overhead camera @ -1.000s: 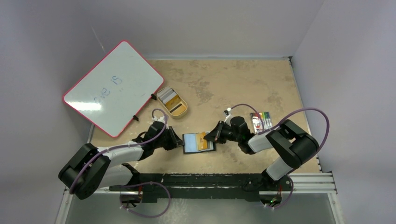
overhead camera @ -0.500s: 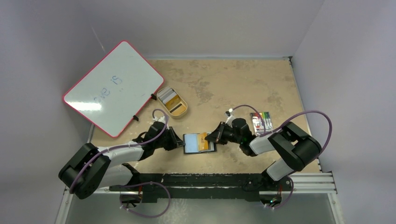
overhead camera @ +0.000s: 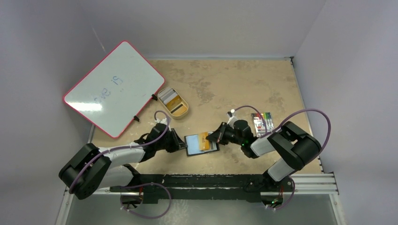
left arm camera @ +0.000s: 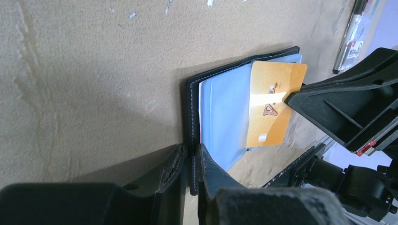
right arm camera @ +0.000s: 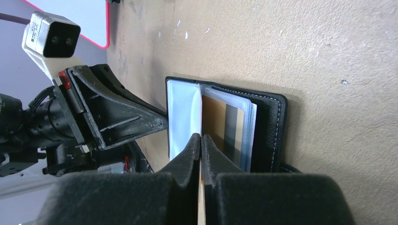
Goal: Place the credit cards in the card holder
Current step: Insert the credit card into the card holder.
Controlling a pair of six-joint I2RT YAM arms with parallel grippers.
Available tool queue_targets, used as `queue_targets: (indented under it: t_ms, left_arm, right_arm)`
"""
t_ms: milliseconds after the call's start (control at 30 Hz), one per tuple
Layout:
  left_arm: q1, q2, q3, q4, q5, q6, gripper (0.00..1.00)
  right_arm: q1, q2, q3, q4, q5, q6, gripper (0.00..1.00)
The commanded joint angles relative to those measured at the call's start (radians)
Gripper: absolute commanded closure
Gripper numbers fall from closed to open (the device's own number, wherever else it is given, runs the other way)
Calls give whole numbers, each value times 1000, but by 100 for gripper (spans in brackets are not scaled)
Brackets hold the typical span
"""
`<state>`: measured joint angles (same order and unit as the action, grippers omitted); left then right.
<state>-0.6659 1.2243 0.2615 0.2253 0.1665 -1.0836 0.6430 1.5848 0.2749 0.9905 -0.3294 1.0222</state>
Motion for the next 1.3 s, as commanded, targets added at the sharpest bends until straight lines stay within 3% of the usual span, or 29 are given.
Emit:
queue_targets:
  t_ms: [0,467,833,1033,1267]
  left_arm:
    - [-13,12,-26,8,-22,-13,88]
    - [-15,49,-17,-30,-66,20,89]
    - [-15,43,-15,-54,-82,17,90]
    - [-15,39,-12,-59,-82,16,90]
    - [-17,42,-4,-54,-78,17,90]
  right_arm:
    - [22,14,21,7,26,-9,100]
    - [24,-126,81,-408,61,-65,100]
    - [24,-130,96,-466,109,-73,100]
    - [25,-214,95,-525,162,-81,100]
    - [25,-172,101,-510,125,-84,100]
